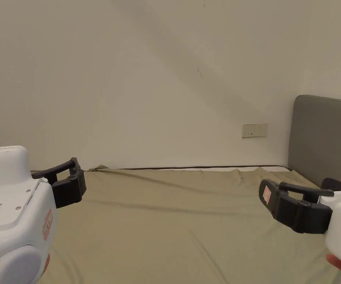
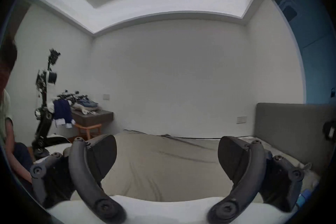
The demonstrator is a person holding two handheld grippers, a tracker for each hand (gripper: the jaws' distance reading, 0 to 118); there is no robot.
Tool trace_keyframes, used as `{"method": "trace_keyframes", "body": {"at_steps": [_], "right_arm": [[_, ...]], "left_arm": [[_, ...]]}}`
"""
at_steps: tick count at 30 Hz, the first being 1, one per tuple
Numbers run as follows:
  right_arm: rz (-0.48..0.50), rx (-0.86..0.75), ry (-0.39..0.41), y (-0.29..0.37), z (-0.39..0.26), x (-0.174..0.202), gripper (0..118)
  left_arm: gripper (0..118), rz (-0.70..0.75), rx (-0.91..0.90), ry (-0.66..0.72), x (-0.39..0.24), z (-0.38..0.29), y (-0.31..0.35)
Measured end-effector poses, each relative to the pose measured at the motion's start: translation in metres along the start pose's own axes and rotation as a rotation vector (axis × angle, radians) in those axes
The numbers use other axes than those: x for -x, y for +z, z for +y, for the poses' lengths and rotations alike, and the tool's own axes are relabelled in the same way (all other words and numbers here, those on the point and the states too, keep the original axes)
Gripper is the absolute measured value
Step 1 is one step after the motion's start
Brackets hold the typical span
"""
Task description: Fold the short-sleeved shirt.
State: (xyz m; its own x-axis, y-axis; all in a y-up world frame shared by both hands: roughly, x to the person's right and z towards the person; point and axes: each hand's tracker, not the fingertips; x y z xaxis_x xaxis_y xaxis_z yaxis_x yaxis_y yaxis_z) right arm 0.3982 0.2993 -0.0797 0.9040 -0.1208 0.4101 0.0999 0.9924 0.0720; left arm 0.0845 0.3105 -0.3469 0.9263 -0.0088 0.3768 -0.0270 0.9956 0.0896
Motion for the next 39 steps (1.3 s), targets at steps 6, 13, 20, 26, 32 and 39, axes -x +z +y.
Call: {"method": "trace_keyframes", "body": {"at_steps": [6, 13, 20, 26, 32, 39], "right_arm": [[-0.279, -0.052, 0.182, -0.002, 0.012, 0.022, 118], [-0.413, 0.034, 0.273, -0.013, 0.009, 0.027, 118], [-0.287, 0.073, 0.194, -0.016, 0.009, 0.015, 118], [-0.237, 0.093, 0.063, -0.014, 0.018, 0.003, 118], [-0.242, 0.09, 0.112, -0.016, 0.022, 0.004, 118], [-0.336, 0.044, 0.19, -0.023, 0.022, 0.02, 118]], "left_arm": [[117, -0.04, 0.009, -0.01, -0.001, 0.007, 0.002], [117, -0.044, -0.001, -0.019, 0.0, 0.013, 0.004], [117, -0.052, 0.0, -0.04, -0.001, 0.014, 0.003], [117, -0.051, 0.012, -0.044, -0.004, 0.014, 0.002], [117, -0.057, 0.027, -0.051, -0.006, 0.012, 0.001], [117, -0.072, 0.037, -0.07, -0.01, 0.014, 0.0]]}}
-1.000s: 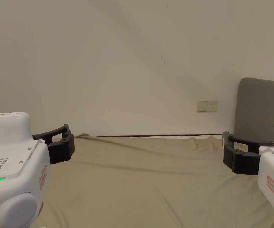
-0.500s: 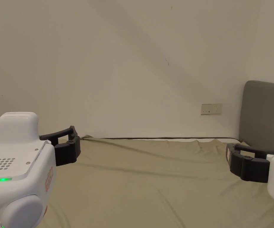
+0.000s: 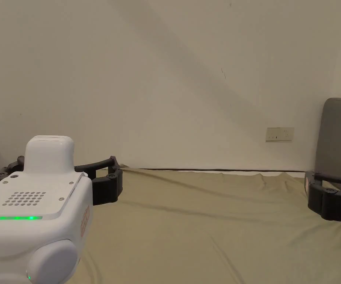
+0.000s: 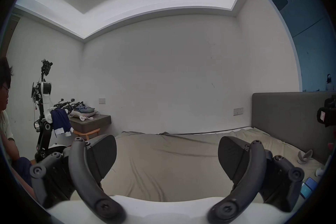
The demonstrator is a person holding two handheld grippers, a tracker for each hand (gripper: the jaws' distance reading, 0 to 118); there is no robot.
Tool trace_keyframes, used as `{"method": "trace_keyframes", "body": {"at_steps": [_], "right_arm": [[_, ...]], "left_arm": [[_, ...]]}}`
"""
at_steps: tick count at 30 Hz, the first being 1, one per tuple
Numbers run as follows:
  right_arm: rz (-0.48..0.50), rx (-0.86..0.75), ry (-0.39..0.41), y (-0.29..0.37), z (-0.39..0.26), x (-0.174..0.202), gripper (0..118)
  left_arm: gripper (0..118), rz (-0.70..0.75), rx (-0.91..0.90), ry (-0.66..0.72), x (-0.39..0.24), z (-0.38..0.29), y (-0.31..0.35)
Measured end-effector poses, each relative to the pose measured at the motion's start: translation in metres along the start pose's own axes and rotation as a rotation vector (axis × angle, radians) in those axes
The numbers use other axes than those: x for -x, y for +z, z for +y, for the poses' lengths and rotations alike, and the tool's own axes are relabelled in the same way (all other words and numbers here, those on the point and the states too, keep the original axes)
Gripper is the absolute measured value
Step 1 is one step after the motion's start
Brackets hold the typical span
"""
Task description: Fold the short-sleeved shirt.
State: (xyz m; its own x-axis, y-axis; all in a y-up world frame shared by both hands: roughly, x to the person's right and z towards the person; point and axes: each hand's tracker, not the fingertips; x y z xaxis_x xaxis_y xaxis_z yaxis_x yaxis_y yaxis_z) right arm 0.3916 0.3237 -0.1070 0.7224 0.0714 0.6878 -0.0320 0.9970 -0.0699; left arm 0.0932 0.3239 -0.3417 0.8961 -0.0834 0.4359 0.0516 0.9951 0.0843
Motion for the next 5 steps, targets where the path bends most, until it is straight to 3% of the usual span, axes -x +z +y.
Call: {"method": "trace_keyframes", "body": {"at_steps": [3, 5], "right_arm": [[0.036, -0.029, -0.007, 0.001, -0.0005, -0.0019, 118], [-0.033, 0.0, -0.029, -0.0033, 0.0025, -0.0001, 118]], "left_arm": [[117, -0.001, -0.006, -0.01, -0.0006, -0.0002, 0.0009], [117, 0.0, -0.008, -0.008, -0.0003, -0.0002, 0.0012]]}}
